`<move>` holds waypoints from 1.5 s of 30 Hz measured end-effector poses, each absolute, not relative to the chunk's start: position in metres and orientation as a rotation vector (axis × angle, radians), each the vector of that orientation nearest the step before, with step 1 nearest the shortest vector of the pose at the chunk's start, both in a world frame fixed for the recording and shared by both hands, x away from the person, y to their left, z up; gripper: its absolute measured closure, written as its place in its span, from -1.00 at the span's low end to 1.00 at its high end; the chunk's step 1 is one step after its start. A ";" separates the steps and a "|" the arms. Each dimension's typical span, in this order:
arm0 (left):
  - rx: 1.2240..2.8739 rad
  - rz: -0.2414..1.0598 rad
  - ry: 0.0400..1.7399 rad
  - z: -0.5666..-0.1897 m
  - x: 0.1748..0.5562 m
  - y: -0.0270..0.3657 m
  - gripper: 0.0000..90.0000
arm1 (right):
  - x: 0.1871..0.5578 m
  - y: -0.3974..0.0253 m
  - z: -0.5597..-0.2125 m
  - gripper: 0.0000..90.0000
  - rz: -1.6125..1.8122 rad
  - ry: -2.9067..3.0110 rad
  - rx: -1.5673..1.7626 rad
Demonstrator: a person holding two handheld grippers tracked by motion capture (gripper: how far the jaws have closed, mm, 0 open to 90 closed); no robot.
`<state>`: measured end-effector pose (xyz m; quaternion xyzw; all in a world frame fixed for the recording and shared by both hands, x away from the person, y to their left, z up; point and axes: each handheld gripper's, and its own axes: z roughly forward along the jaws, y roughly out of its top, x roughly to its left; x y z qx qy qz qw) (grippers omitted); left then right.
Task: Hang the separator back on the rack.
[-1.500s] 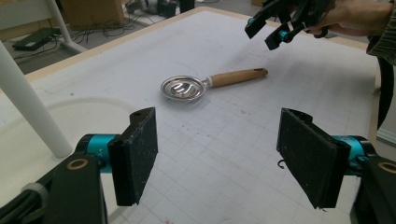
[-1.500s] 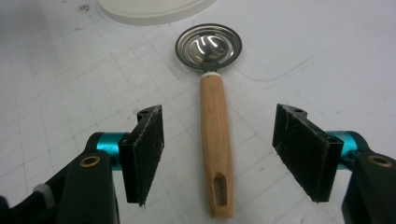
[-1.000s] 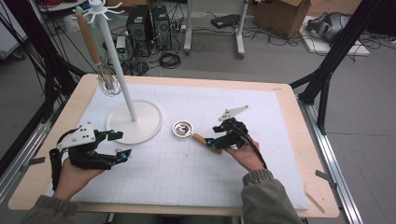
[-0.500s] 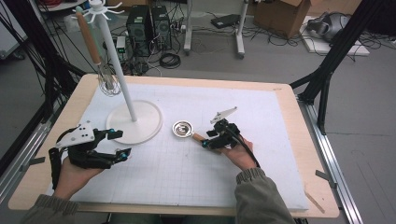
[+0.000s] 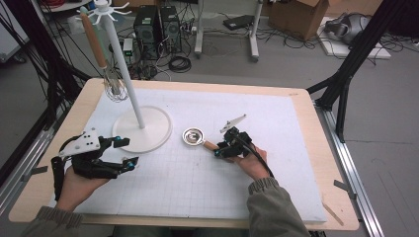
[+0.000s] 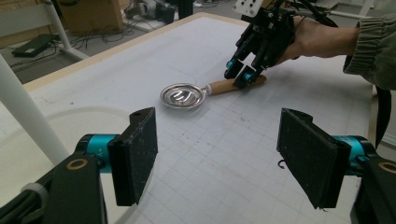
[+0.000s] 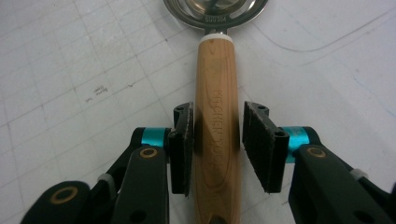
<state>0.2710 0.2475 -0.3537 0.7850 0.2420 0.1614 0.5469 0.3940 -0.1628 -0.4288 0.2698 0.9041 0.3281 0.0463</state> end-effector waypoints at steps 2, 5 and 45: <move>1.861 0.380 0.574 -0.354 0.271 0.248 -0.35 | 0.394 -0.162 -0.430 0.45 0.990 2.768 0.822; 1.860 0.380 0.574 -0.354 0.271 0.248 -0.35 | 0.394 -0.161 -0.431 0.45 0.981 2.767 0.816; 1.871 0.378 0.583 -0.357 0.269 0.248 -0.34 | 0.389 -0.159 -0.431 0.34 0.896 2.732 0.790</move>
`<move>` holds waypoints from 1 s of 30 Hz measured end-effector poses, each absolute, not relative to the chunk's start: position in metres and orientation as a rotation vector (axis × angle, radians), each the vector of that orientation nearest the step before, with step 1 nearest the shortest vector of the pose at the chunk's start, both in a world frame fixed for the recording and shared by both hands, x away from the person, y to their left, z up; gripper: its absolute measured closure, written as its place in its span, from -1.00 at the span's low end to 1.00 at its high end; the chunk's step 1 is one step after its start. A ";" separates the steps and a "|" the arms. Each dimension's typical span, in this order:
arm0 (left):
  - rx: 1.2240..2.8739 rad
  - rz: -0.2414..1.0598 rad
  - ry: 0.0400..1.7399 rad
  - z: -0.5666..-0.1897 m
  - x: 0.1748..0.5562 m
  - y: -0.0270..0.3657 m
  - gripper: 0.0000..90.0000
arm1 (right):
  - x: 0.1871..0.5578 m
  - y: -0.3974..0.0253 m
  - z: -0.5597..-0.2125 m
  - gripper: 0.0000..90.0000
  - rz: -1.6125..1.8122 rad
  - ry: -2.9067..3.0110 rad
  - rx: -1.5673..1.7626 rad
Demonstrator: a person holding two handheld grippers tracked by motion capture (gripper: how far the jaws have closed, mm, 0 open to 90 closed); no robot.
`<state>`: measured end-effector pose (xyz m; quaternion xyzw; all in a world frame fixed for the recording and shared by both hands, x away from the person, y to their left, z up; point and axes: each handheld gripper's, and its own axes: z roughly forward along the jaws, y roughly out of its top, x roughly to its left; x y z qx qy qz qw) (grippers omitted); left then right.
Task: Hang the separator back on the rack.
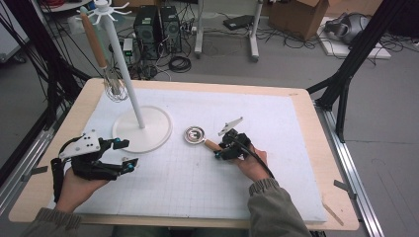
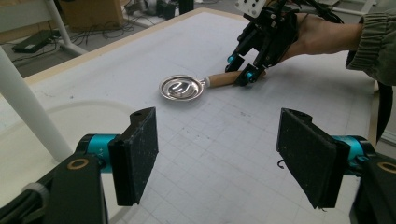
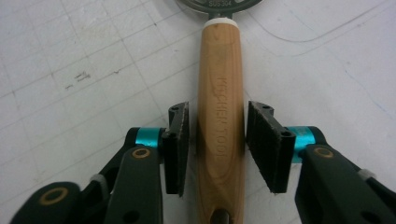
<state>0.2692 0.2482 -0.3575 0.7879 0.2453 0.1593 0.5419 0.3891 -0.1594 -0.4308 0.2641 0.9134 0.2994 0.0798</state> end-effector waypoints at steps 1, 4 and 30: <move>1.874 0.376 0.582 -0.357 0.269 0.248 -0.34 | 0.390 -0.160 -0.431 0.40 0.904 2.726 0.799; 1.873 0.374 0.583 -0.358 0.269 0.247 -0.34 | 0.390 -0.159 -0.431 0.48 0.902 2.719 0.819; 1.878 0.381 0.573 -0.357 0.268 0.247 -0.33 | 0.388 -0.166 -0.423 0.49 1.009 2.697 0.875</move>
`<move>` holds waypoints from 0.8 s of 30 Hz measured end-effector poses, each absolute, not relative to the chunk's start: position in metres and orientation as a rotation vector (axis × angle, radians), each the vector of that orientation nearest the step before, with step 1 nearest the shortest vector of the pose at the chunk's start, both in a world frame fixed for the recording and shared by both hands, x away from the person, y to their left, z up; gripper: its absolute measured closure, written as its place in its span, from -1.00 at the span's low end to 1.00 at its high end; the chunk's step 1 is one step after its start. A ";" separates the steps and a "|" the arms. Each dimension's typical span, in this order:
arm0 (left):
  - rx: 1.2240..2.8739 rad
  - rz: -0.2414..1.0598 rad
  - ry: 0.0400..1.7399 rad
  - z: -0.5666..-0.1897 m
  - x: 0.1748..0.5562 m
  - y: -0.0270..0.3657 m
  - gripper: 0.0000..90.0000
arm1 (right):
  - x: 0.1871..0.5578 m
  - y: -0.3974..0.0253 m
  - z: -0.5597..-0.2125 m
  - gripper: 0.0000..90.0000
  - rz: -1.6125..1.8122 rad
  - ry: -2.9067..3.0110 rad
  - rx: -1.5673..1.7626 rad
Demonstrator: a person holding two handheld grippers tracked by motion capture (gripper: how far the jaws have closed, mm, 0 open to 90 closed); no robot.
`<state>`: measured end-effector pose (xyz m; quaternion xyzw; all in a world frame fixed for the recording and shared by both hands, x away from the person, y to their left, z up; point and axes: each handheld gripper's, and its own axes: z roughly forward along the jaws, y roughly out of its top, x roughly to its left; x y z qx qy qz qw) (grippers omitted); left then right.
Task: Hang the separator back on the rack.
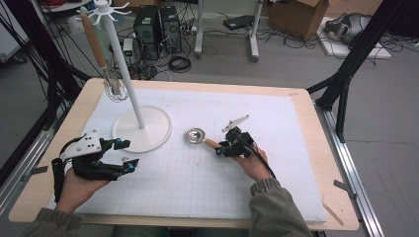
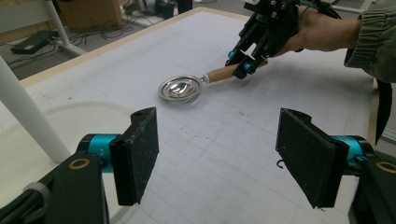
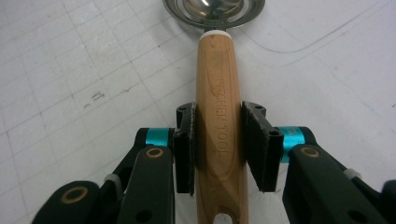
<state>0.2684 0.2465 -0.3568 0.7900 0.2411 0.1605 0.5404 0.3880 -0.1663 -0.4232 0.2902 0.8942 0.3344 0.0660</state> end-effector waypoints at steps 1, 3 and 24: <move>1.877 0.381 0.573 -0.357 0.268 0.247 -0.33 | 0.388 -0.166 -0.423 0.49 1.017 2.695 0.869; 1.877 0.382 0.573 -0.357 0.268 0.247 -0.33 | 0.388 -0.167 -0.421 0.49 1.021 2.681 0.871; 1.877 0.382 0.570 -0.356 0.269 0.247 -0.33 | 0.384 -0.172 -0.411 0.49 1.108 2.626 0.852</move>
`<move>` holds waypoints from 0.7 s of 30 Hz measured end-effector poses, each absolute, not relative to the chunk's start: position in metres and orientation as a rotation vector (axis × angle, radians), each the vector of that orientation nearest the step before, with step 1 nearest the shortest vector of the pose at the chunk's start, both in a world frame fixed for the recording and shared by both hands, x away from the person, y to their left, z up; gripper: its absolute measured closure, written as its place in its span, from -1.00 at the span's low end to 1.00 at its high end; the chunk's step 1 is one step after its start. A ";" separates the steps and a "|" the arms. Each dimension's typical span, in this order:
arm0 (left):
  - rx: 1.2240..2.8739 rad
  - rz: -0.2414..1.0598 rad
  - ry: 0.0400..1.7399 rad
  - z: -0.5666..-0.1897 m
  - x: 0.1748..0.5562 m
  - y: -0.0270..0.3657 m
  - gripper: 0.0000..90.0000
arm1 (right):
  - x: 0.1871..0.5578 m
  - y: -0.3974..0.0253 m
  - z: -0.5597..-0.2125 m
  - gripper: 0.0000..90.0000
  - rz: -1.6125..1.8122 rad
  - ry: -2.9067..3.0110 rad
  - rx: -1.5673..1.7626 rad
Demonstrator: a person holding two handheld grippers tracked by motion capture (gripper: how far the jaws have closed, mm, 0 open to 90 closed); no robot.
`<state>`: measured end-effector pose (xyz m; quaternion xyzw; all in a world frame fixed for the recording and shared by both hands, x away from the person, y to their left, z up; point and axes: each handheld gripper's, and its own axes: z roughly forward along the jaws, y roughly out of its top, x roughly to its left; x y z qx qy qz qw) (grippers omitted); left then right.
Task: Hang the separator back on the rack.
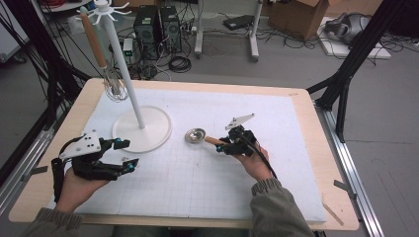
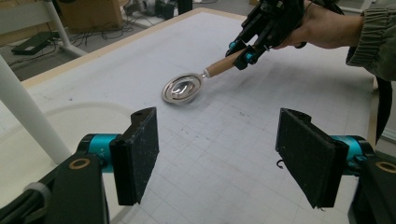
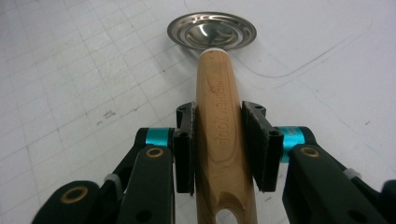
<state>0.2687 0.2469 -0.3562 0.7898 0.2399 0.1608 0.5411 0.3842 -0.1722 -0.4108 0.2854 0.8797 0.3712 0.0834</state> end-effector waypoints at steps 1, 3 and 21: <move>1.877 0.382 0.571 -0.356 0.269 0.247 -0.33 | 0.384 -0.172 -0.410 0.49 1.112 2.625 0.853; 1.877 0.381 0.571 -0.356 0.269 0.247 -0.32 | 0.383 -0.173 -0.409 0.49 1.123 2.619 0.847; 1.877 0.382 0.568 -0.355 0.269 0.247 -0.33 | 0.388 -0.163 -0.429 0.47 0.898 2.722 0.847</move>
